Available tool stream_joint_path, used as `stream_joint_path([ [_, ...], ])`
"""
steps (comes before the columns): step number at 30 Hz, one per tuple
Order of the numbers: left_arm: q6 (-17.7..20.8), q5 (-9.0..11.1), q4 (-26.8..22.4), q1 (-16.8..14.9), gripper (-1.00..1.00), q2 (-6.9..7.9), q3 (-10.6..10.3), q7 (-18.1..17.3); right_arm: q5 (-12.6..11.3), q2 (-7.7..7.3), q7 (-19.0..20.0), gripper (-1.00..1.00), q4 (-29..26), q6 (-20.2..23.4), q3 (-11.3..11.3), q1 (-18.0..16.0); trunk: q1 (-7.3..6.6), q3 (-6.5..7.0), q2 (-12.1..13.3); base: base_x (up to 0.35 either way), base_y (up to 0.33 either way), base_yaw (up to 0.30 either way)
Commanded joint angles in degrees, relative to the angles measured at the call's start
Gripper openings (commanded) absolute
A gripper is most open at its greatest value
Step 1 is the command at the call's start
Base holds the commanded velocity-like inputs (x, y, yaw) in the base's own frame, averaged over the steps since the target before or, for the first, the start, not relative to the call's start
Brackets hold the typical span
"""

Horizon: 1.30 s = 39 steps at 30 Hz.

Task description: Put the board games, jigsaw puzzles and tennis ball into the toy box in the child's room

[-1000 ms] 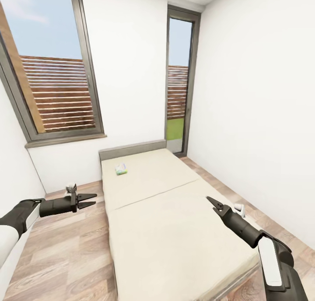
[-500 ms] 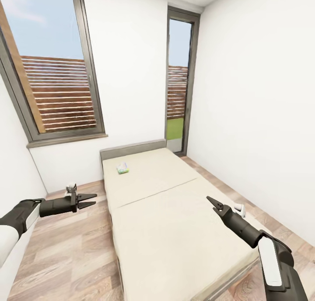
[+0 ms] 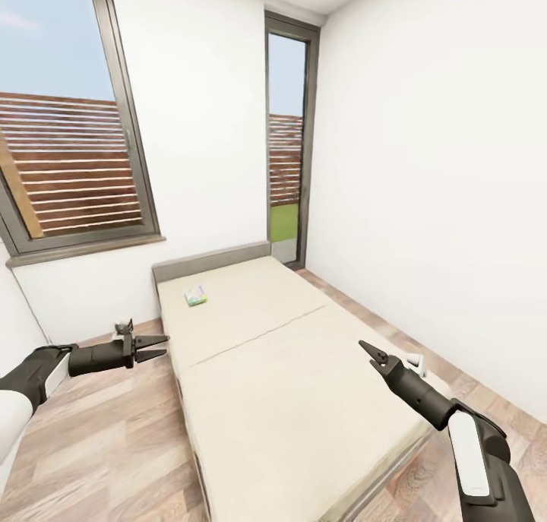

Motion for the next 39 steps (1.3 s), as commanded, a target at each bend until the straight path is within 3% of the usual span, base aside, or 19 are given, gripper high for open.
stream_joint_path([
  [1,0.6,0.0,0.0,0.0,1.0,0.03,0.0,-0.2,0.0,0.07,0.2,1.0,0.0,0.4,-0.2,-0.1,0.03,-0.05,-0.1,0.0,0.206,-0.254],
  [39,0.6,0.0,0.0,0.0,1.0,0.03,0.0,-0.2,0.0,0.07,0.2,1.0,0.0,0.4,-0.2,-0.1,0.03,-0.05,-0.1,0.0,0.277,-0.258],
])
